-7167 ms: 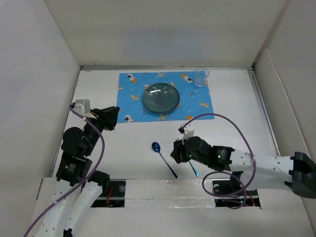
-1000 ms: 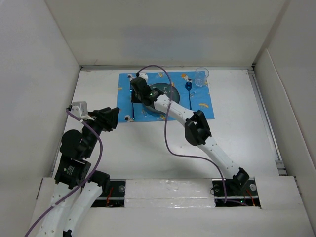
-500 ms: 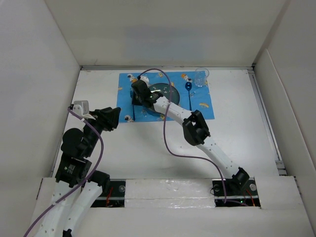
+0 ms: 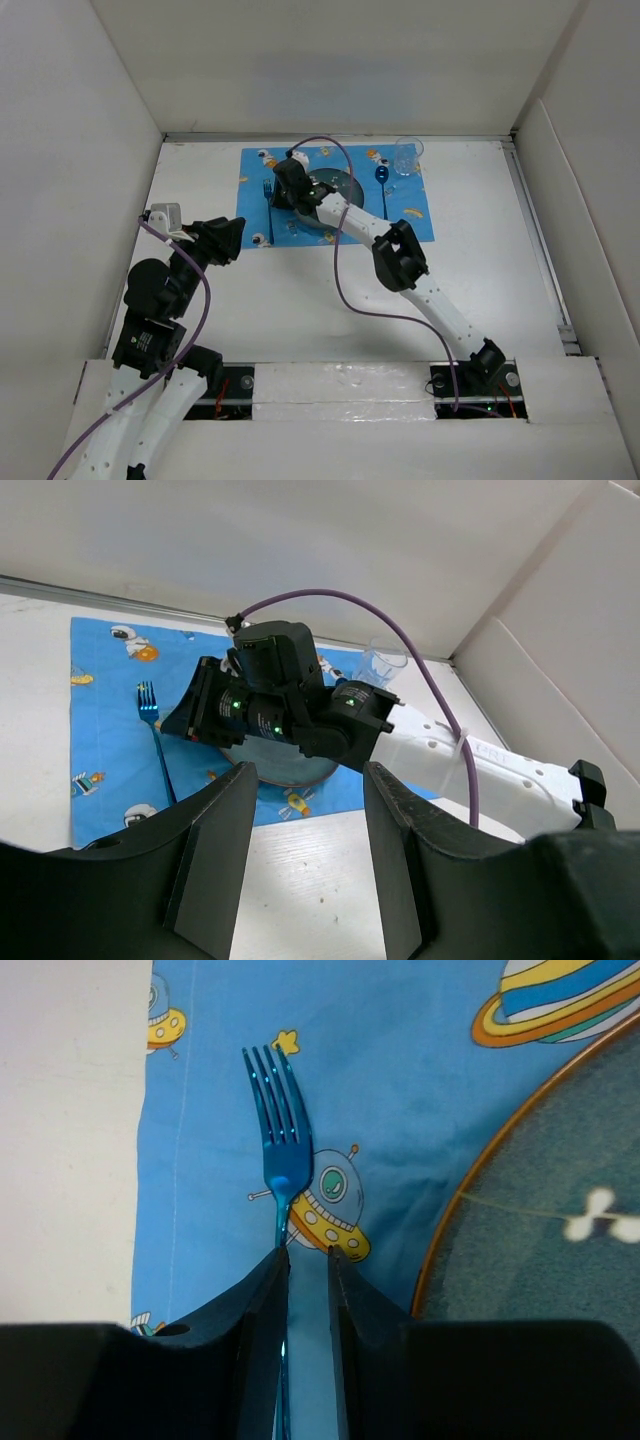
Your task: Set the dinner table for one person
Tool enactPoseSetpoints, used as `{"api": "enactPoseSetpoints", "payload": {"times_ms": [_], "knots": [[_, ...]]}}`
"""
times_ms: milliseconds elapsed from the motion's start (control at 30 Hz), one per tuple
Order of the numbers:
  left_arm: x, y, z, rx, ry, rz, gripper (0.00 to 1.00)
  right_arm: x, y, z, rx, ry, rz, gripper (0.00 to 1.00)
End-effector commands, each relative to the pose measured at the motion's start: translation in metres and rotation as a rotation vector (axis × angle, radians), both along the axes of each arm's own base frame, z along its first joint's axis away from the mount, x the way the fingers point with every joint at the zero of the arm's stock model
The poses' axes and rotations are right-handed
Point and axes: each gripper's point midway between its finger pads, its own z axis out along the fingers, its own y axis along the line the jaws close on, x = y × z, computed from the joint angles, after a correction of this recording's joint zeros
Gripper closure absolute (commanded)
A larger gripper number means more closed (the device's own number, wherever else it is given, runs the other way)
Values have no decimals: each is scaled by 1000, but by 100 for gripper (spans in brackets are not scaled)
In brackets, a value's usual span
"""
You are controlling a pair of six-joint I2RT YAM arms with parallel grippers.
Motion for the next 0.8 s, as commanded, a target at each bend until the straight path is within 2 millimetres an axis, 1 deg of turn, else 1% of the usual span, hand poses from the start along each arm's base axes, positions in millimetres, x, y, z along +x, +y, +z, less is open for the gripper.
{"api": "enactPoseSetpoints", "payload": {"times_ms": [0,33,67,167,200,233,300,333,367,400,433,533,567,600,633,667,700,733,767], "knots": [[-3,-2,20,-8,-59,-14,56,-4,18,41,63,-69,36,70],[-4,-2,21,-9,-63,-17,56,-5,18,34,56,-59,39,71],[-4,-2,21,-9,-63,-17,56,-5,18,34,57,-58,41,71],[-4,-1,20,-8,-60,-14,56,-11,21,21,36,-44,52,72],[-4,-1,20,-8,-60,-14,56,-17,24,23,34,-48,61,72],[-4,-1,20,-8,-60,-12,56,-16,24,28,40,-65,58,72],[-3,0,19,-8,-55,-3,56,-12,25,48,68,-116,60,70],[-2,1,19,-8,-55,-2,55,-17,26,70,80,-146,60,68],[-2,1,19,-8,-55,-2,55,-16,23,86,81,-180,62,63],[-3,0,19,-8,-57,-5,52,-15,21,108,94,-216,59,60],[-3,0,19,-9,-57,-6,50,-16,13,146,111,-267,41,53],[-3,-1,19,-11,-56,-10,40,-22,-5,210,133,-372,20,40],[-2,0,19,-12,-55,-5,38,-31,-19,250,158,-430,9,31],[-2,-1,19,-13,-54,-7,32,-35,-27,266,166,-452,-4,26],[-1,0,18,-12,-49,-4,31,-39,-38,282,164,-474,-26,18],[-1,-1,17,-13,-47,-7,29,-51,-54,308,163,-506,-32,14],[-1,-2,17,-11,-48,-10,26,-60,-59,317,159,-518,-32,10],[-2,-2,18,-13,-54,-11,26,-68,-69,325,149,-535,-56,6],[-2,-2,18,-14,-53,-12,26,-80,-89,332,134,-560,-69,0]]}}
